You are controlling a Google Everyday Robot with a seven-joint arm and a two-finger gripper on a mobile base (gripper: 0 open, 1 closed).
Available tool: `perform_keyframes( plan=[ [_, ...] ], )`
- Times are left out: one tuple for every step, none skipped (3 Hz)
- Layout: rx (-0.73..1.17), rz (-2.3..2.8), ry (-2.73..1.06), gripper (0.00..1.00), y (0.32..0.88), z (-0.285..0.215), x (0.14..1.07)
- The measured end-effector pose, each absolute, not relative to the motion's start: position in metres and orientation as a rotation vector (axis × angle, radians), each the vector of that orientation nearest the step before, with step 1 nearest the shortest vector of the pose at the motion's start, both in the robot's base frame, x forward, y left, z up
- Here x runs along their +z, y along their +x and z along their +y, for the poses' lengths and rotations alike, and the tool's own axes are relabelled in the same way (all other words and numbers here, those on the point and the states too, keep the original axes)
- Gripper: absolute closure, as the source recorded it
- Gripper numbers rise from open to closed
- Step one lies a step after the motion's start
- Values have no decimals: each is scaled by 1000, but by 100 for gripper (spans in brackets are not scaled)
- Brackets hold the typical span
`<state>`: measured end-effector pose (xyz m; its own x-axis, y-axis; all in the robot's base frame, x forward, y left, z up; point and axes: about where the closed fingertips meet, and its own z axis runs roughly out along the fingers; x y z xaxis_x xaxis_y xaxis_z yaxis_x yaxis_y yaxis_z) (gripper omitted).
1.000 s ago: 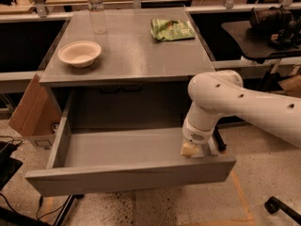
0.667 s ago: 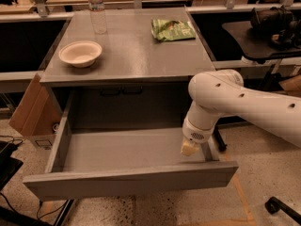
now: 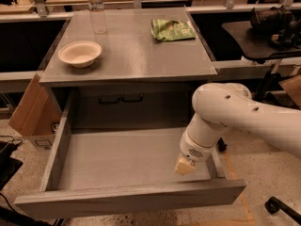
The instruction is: Open top drawer
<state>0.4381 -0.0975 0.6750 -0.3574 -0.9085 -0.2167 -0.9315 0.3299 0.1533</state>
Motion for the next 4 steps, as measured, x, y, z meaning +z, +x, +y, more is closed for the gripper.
perform_keyframes(
  plan=[
    [475, 2535, -1662, 100, 399, -86, 682],
    [551, 2559, -1629, 100, 372, -77, 687],
    [701, 2536, -1639, 100, 349, -60, 692],
    [664, 2537, -1662, 100, 363, -66, 698]
  ],
)
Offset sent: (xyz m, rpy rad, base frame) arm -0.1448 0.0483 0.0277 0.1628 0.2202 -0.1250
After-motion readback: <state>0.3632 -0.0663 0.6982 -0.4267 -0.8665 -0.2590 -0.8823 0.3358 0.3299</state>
